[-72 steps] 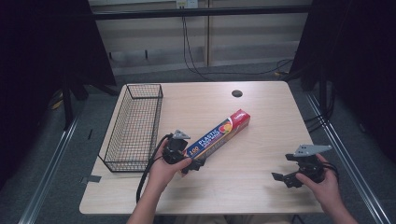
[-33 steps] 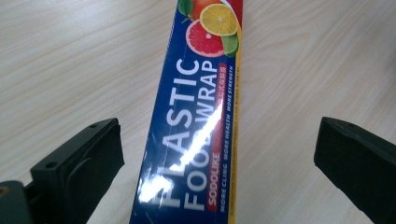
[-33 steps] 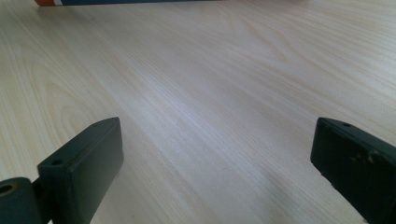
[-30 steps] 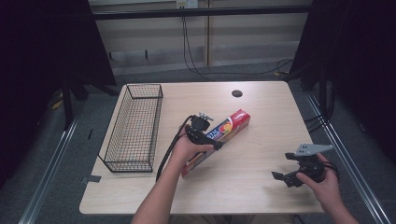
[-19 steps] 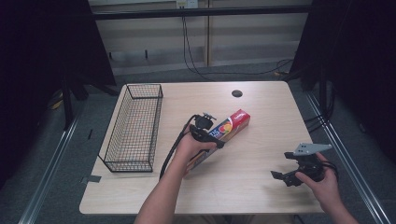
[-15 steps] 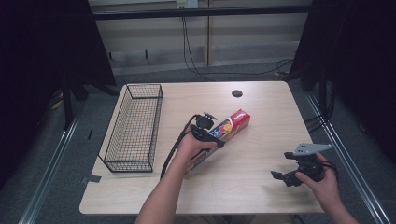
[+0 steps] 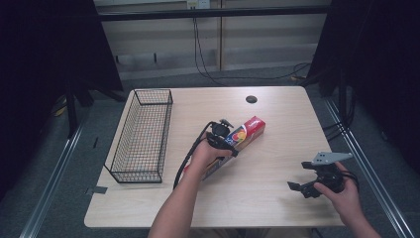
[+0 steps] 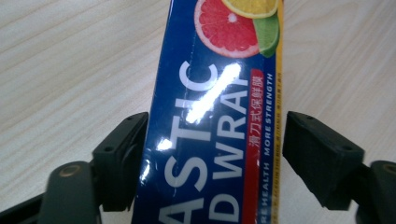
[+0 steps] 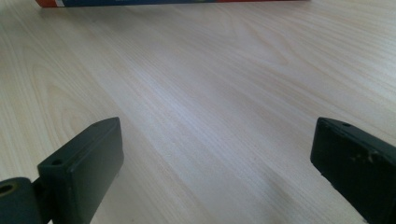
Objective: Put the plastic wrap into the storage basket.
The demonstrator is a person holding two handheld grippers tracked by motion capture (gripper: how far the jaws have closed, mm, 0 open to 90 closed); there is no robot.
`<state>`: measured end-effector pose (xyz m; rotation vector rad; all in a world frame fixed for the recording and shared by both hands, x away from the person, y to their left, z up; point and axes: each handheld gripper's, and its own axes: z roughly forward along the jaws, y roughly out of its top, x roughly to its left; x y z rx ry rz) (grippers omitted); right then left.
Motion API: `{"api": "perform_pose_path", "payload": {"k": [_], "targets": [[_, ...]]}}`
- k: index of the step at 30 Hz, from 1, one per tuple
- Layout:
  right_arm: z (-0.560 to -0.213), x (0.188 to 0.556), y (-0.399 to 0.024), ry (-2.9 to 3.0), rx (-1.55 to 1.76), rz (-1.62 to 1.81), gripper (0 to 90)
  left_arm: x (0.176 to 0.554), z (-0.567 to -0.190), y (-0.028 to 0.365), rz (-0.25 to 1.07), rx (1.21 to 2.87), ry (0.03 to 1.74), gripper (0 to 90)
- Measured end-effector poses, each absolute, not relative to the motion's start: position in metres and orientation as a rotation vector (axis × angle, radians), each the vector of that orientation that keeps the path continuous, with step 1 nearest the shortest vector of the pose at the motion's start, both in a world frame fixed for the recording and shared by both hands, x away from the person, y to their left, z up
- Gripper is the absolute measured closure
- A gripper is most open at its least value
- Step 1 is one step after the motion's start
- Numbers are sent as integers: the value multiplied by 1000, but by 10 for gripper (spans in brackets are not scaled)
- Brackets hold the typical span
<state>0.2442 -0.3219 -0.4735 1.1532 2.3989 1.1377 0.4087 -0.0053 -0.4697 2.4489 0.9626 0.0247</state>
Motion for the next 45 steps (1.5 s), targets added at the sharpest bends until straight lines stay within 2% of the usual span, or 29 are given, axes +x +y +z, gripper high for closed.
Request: {"api": "perform_pose_path", "payload": {"k": [2, 7, 9, 22, 29, 31, 32, 33, 34, 37, 38, 45], "targets": [[-474, 244, -322, 2399, 1156, 1138, 25, 409, -470, -7, 48, 2447, 990, 358], [-474, 244, -322, 2401, 1155, 1141, 25, 409, -463, -12, 61, 2540, 983, 406], [-474, 244, -323, 2398, 1160, 1144, 24, 408, -463, -12, 33, 2515, 1027, 417], [-472, 244, -322, 2399, 1141, 1164, 23, 405, -437, 9, 13, 2487, 1159, 431], [-472, 244, -322, 2399, 1138, 1170, 22, 405, -422, 16, 27, 2458, 1190, 431], [-472, 244, -322, 2396, 1134, 1169, 22, 409, -418, 21, 23, 2486, 1136, 431], [-472, 244, -322, 2396, 1134, 1170, 22, 405, -417, 19, 15, 2420, 1230, 431], [-472, 244, -322, 2396, 1133, 1169, 22, 409, -414, 24, 30, 2475, 1143, 431], [-472, 244, -322, 2399, 1134, 1169, 22, 410, -412, 26, 35, 2483, 1141, 431], [-472, 244, -321, 2401, 1136, 1166, 22, 409, -407, 30, 35, 2470, 1175, 431], [-472, 244, -321, 2404, 1136, 1168, 22, 407, -406, 30, 24, 2432, 1242, 431], [-473, 244, -321, 2399, 1138, 1163, 22, 408, -400, 40, 19, 2421, 1276, 431]]}}
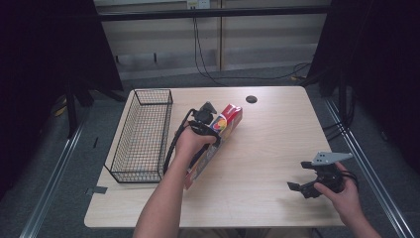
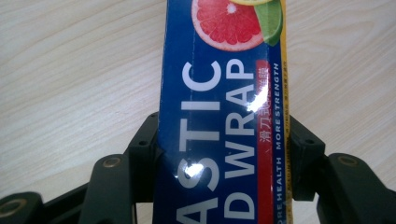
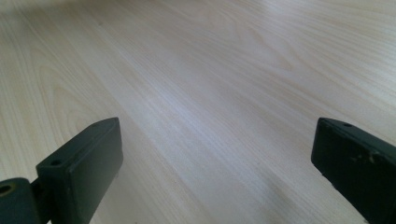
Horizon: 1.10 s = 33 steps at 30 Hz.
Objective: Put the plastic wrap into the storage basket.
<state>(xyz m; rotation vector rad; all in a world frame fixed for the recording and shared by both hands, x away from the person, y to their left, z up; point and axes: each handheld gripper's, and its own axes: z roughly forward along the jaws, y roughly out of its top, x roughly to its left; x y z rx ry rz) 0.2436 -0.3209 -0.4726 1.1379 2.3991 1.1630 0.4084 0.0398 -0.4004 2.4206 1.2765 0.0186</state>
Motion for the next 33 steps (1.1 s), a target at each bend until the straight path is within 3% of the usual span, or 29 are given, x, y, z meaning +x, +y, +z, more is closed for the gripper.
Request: {"api": "perform_pose_path", "payload": {"k": [33], "targets": [[-473, 244, -321, 2400, 1133, 1169, 21, 412, -374, 66, 59, 2346, 1403, 431]]}}
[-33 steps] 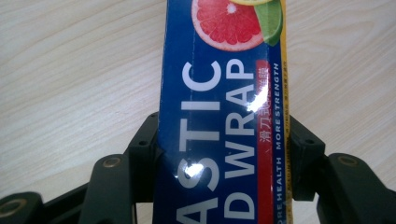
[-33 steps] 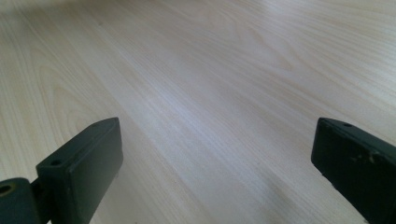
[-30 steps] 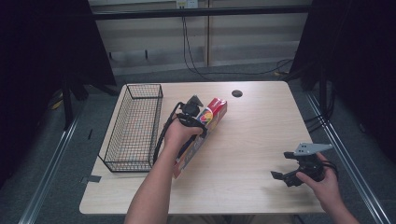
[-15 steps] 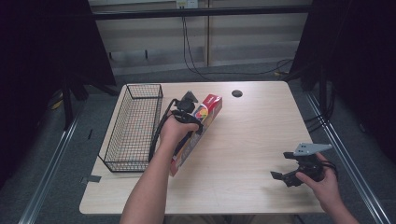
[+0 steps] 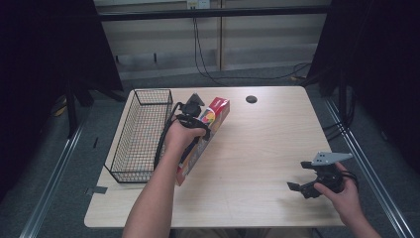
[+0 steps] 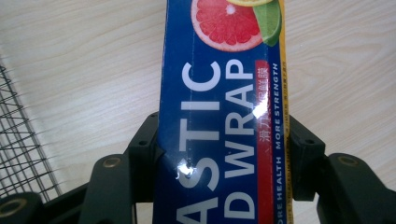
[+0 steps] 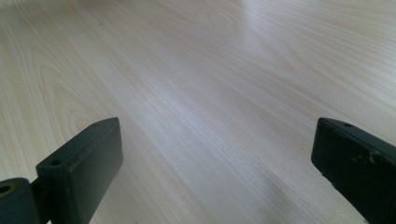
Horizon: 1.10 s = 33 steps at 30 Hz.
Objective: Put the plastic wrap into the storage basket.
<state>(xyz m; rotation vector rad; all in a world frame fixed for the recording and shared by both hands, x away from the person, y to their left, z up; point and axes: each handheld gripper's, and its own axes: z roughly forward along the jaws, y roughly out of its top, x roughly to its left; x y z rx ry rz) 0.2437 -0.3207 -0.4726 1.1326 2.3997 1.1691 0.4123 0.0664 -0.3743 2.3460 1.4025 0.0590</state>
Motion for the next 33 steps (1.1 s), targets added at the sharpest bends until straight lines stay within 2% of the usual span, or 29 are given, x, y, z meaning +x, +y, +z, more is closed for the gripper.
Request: {"api": "perform_pose_path", "payload": {"k": [33], "targets": [[-472, 244, -321, 2401, 1137, 1171, 19, 415, -353, 89, 114, 2270, 1497, 431]]}}
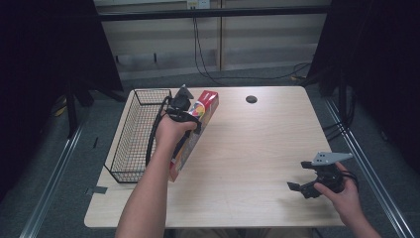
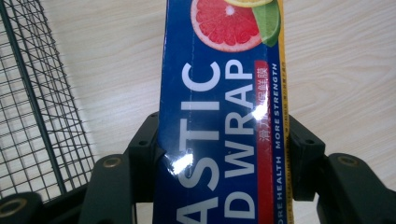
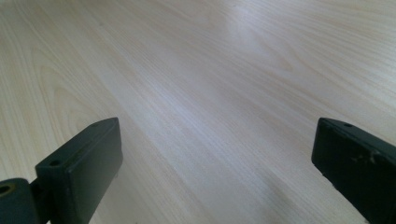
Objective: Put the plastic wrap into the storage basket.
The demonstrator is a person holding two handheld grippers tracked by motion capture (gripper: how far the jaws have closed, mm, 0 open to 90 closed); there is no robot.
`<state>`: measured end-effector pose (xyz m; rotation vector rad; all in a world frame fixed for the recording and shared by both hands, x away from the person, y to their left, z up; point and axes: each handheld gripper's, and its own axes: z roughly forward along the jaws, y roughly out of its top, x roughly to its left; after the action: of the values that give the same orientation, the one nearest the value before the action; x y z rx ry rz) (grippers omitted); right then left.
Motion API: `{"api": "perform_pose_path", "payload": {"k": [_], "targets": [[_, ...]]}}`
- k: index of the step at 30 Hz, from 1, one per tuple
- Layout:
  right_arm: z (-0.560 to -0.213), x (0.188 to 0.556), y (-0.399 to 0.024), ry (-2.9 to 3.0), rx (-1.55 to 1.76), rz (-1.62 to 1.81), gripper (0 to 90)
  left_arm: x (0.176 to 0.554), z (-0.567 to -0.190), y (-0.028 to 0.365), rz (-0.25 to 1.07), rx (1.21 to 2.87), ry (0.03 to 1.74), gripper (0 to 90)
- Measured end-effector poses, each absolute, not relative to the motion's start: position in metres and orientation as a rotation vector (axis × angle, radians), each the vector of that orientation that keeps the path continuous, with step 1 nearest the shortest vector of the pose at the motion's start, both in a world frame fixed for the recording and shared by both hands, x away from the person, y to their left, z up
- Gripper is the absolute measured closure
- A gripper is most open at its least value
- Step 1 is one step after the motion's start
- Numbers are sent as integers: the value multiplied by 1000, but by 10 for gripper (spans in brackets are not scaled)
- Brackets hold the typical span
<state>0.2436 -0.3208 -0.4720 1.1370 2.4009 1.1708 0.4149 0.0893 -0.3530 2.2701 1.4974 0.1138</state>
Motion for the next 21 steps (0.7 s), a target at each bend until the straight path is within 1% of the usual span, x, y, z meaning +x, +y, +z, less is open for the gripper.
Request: {"api": "perform_pose_path", "payload": {"k": [21], "targets": [[-472, 243, -320, 2398, 1130, 1163, 19, 414, -343, 109, 128, 2230, 1562, 431]]}}
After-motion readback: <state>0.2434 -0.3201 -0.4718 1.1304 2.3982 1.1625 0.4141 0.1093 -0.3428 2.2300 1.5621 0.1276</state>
